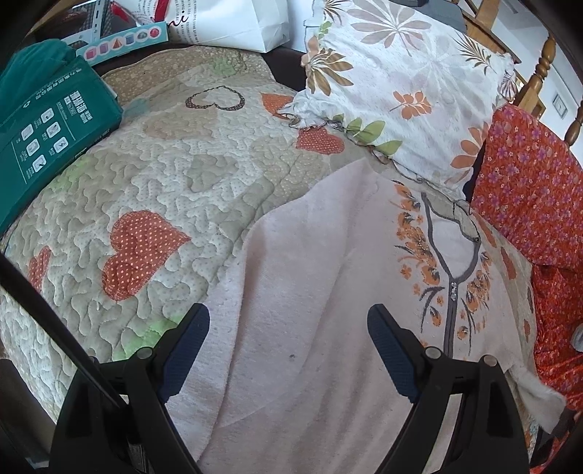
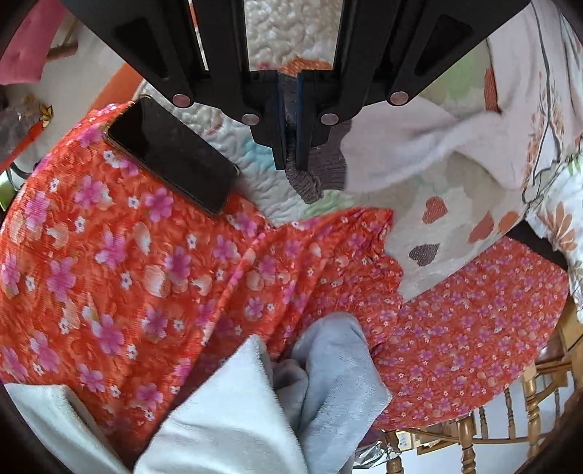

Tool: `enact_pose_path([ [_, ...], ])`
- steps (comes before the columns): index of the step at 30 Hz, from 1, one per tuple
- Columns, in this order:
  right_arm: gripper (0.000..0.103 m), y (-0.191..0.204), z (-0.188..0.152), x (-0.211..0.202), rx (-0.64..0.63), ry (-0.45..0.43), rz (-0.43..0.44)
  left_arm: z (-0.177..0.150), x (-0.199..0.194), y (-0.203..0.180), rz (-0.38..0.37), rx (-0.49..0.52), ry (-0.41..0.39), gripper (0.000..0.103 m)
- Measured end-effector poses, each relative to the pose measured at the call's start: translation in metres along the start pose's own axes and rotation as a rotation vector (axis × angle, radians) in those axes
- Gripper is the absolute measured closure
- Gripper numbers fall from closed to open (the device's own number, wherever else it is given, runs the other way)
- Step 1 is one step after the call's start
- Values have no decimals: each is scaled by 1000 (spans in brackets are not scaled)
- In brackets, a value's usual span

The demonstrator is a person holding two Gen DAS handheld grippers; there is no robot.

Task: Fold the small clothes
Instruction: 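Lift the cuff with the right tool and fold the sleeve across the body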

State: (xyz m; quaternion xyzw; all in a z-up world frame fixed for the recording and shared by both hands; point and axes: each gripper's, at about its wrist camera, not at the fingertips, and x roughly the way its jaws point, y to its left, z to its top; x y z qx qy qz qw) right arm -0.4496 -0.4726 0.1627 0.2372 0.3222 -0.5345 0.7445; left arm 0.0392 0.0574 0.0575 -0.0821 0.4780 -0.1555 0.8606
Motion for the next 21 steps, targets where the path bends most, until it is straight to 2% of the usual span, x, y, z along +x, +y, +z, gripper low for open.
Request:
enact_pose_path([
  [3, 99, 34, 6, 0, -63, -23, 30, 2, 1, 4, -9, -15, 9, 15],
  [4, 99, 56, 6, -7, -120, -36, 66, 2, 2, 6, -12, -21, 13, 15],
  [6, 99, 84, -1, -17, -195, -28, 148, 3, 1, 8, -17, -33, 12, 15],
  [7, 99, 103, -14, -28, -261, 1, 239, 4, 0, 10, -20, -40, 8, 15],
  [8, 98, 115, -24, -33, -303, 30, 291, 4, -1, 11, -23, -44, 5, 15],
  [9, 98, 126, -39, -38, -351, 81, 353, 5, -2, 12, -24, -48, 3, 15],
  [10, 98, 138, -60, -42, -406, 168, 438, 5, -2, 13, -25, -54, 2, 15],
  [12, 97, 153, -96, -44, -488, 300, 532, 6, -2, 14, -37, -69, 7, 15],
  [13, 95, 163, -127, -46, -558, 403, 578, 5, -2, 12, -48, -74, 12, 15],
  [16, 94, 174, -178, -51, -679, 519, 605, 3, -3, 5, -61, -57, 13, 15],
  [18, 91, 170, -185, -56, -682, 508, 615, -1, -3, -4, -57, -20, 11, 15],
  [19, 82, 165, -181, -57, -661, 483, 609, -3, -3, -7, -54, -4, 12, 15],
  [20, 67, 158, -174, -58, -623, 447, 584, -4, -2, -9, -53, 5, 15, 15],
  [21, 61, 154, -169, -57, -591, 426, 564, -5, -1, -11, -53, 12, 19, 15],
])
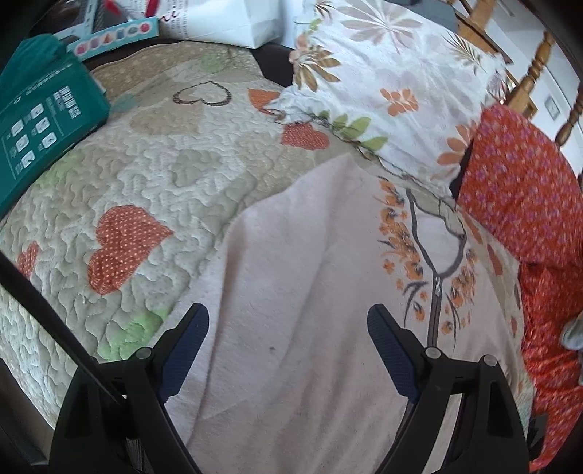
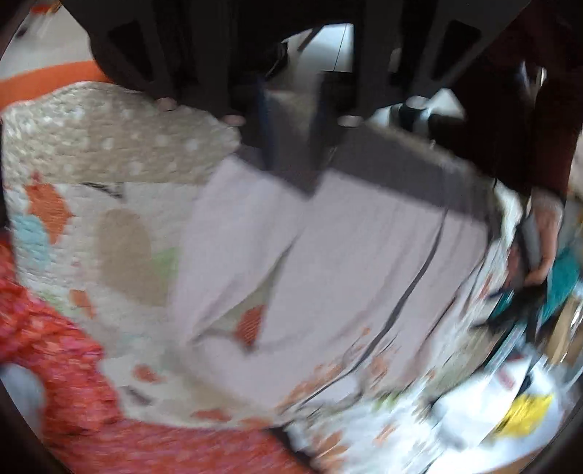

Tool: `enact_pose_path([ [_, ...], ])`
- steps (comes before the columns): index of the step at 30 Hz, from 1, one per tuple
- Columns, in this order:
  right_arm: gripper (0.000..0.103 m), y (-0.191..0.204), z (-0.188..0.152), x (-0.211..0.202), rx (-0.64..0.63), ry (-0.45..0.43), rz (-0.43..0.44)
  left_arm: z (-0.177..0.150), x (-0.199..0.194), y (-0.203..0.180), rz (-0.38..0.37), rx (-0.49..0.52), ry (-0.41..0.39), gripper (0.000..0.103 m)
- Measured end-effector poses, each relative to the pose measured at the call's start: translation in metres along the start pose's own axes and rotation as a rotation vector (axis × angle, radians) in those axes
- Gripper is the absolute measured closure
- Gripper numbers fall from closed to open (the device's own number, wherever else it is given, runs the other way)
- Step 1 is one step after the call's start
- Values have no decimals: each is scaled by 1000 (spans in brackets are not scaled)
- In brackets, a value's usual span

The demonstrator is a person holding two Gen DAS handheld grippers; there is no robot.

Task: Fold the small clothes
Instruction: 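Lift the cuff with the right tool and fold the sleeve across the body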

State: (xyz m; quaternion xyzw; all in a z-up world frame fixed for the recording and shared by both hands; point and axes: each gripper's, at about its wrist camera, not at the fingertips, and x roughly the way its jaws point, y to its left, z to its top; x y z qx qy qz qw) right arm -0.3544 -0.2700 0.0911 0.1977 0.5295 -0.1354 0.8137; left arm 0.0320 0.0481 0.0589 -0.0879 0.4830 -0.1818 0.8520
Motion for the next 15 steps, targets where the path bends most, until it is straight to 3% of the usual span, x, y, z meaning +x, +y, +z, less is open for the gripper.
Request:
enact_pose_path([
  [1, 53, -9, 0, -2, 48, -24, -21, -1, 1, -1, -1, 3, 5, 15],
  [2, 52, -16, 0, 0, 82, -27, -34, -2, 2, -1, -2, 4, 9, 15],
  [5, 52, -35, 2, 22, 181, 8, -87, -4, 3, -1, 0, -3, 14, 15],
  [8, 54, -38, 4, 55, 225, 46, -84, -5, 5, -3, 7, 1, 12, 15],
  [9, 64, -36, 3, 61, 230, 56, -73, -6, 5, -3, 9, 4, 13, 15],
  [10, 100, -33, 3, 72, 235, 82, -37, -6, 6, -3, 10, 6, 15, 15],
  [12, 100, -29, 4, 75, 215, 108, -26, -7, 7, -3, 10, 8, 20, 15],
  [15, 101, -36, 15, 47, 160, 51, -138, -6, 6, -4, 2, 12, 18, 15],
])
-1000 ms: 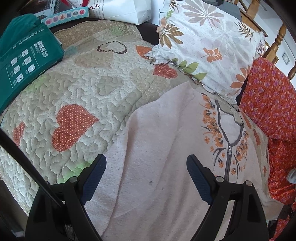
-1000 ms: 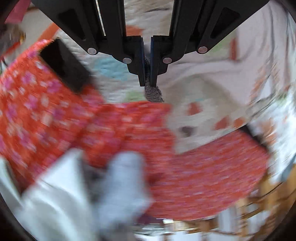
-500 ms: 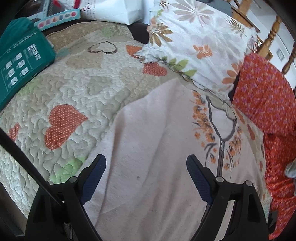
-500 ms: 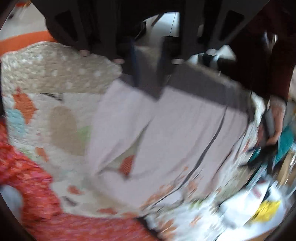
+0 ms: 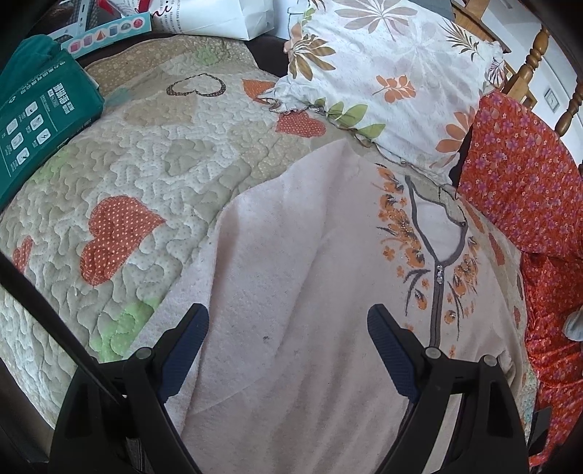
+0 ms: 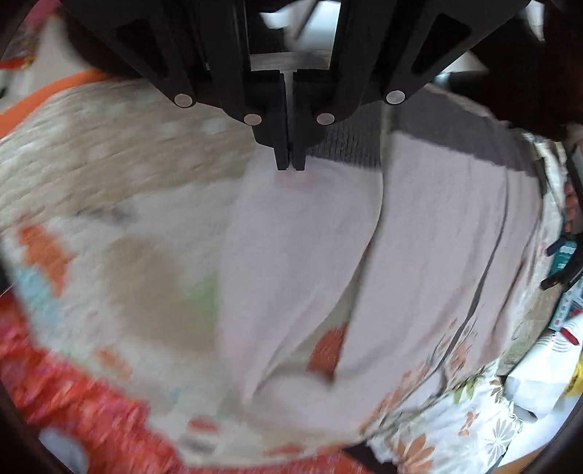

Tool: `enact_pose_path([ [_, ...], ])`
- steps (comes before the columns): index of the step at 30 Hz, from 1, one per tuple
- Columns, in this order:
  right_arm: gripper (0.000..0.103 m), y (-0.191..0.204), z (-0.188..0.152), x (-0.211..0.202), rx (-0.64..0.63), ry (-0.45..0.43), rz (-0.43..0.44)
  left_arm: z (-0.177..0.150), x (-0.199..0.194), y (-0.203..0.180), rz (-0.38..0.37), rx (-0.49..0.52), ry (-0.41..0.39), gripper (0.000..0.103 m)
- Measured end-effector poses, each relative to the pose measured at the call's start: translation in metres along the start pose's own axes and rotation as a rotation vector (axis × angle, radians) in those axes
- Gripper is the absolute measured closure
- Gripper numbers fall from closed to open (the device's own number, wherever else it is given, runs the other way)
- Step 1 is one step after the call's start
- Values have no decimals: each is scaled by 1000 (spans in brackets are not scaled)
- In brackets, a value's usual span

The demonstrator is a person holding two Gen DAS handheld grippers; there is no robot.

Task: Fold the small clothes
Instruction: 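Lift the cuff with the right tool and fold the sleeve across the body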

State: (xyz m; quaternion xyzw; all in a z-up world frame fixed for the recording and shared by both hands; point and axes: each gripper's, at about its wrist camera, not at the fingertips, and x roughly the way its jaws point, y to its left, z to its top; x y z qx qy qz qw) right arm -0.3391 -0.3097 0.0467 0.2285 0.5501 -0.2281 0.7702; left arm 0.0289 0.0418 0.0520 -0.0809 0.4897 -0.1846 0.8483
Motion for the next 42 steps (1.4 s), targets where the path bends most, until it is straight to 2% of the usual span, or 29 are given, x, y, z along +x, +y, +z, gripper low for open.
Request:
enact_pose_path([
  [3, 101, -34, 24, -37, 35, -83, -175, 1, -1, -4, -9, 7, -5, 15],
  [4, 101, -47, 32, -47, 38, -109, -263, 1, -1, -6, -11, 9, -5, 15],
  [5, 100, -62, 43, -55, 38, -129, -391, 0, -1, -8, -15, 15, -4, 15],
  [7, 100, -92, 55, -56, 74, -105, -513, -2, 0, -12, -14, 32, -1, 15],
  [9, 99, -115, 60, -59, 142, -88, -522, -3, 0, -14, -8, 41, 0, 15],
  [10, 93, -131, 59, -63, 203, -88, -487, -3, 1, -14, -4, 42, 1, 15],
  [11, 74, -141, 57, -65, 246, -90, -452, -3, 2, -13, -2, 40, 4, 15],
  [13, 45, -160, 52, -68, 310, -94, -399, -3, 4, -10, -2, 28, 14, 15],
  [14, 45, -168, 48, -66, 342, -107, -356, -3, 6, -9, -7, 18, 21, 15],
  [16, 45, -172, 43, -56, 391, -108, -295, -3, 8, -7, -16, 3, 32, 15],
  [20, 45, -190, 34, -33, 523, -82, -244, -6, 11, -11, -9, 21, 38, 15],
  [25, 43, -207, 36, -6, 588, -93, -303, -7, 13, -13, -7, 33, 43, 15],
  [26, 53, -206, 38, -3, 586, -115, -309, -7, 14, -13, -6, 32, 43, 15],
  [27, 70, -205, 40, -4, 577, -135, -302, -6, 14, -12, -5, 31, 43, 15],
  [28, 94, -203, 42, -7, 564, -165, -265, -6, 14, -12, -4, 29, 41, 15],
  [29, 94, -202, 43, -13, 574, -208, -174, -5, 13, -11, -5, 28, 38, 15],
  [30, 94, -203, 43, -19, 581, -232, -159, -3, 11, -9, -4, 25, 32, 15],
  [33, 95, -205, 49, -50, 561, -313, -245, 3, 5, -3, 9, 14, 3, 15],
  [38, 95, -239, 68, -112, 666, -421, -429, 16, -10, 19, 38, -43, -58, 15],
  [40, 95, -232, 82, -123, 660, -443, -427, 19, -14, 29, 39, -74, -69, 15],
  [42, 95, -208, 100, -128, 608, -462, -407, 22, -17, 36, 40, -97, -77, 15],
])
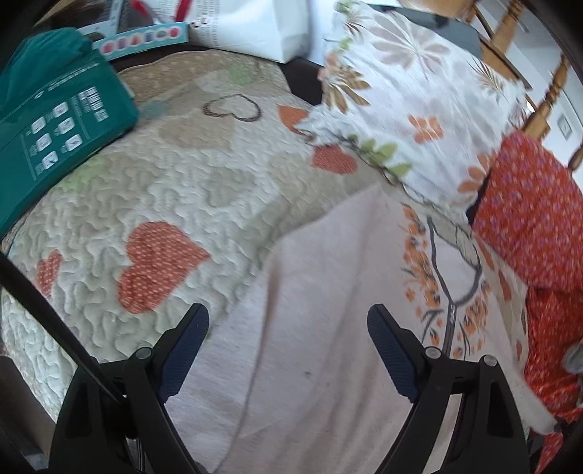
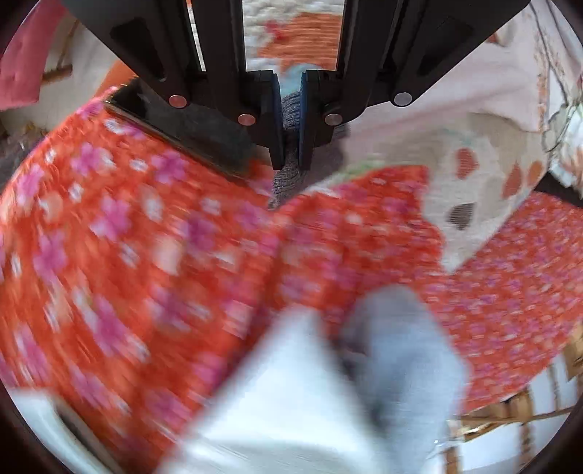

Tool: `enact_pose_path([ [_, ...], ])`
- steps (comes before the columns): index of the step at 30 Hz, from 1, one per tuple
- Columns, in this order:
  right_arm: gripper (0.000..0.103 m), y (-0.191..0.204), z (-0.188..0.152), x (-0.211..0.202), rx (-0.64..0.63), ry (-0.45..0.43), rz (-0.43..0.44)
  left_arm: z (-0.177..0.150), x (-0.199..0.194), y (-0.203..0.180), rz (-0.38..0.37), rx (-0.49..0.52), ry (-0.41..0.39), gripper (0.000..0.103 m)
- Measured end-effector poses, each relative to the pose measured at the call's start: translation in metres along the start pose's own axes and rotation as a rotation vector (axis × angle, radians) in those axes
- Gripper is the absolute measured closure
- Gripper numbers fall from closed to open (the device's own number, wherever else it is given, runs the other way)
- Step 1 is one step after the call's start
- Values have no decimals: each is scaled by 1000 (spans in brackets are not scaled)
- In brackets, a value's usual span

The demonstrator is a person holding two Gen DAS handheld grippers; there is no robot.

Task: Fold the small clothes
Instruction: 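Lift the cuff with the right tool and fold the sleeve across the body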

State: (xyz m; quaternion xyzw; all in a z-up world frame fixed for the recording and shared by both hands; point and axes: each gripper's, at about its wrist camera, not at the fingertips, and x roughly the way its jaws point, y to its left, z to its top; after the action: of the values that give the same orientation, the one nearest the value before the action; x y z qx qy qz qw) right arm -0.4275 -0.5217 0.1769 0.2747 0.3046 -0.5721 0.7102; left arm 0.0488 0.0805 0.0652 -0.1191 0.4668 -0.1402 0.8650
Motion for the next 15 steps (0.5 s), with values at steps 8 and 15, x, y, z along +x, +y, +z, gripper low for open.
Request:
enact_pose_path([
  [8, 95, 206, -36, -49, -286, 61, 407, 18, -10, 24, 17, -64, -38, 15],
  [15, 95, 403, -138, -79, -550, 186, 680, 36, -17, 48, 104, -87, -75, 15],
])
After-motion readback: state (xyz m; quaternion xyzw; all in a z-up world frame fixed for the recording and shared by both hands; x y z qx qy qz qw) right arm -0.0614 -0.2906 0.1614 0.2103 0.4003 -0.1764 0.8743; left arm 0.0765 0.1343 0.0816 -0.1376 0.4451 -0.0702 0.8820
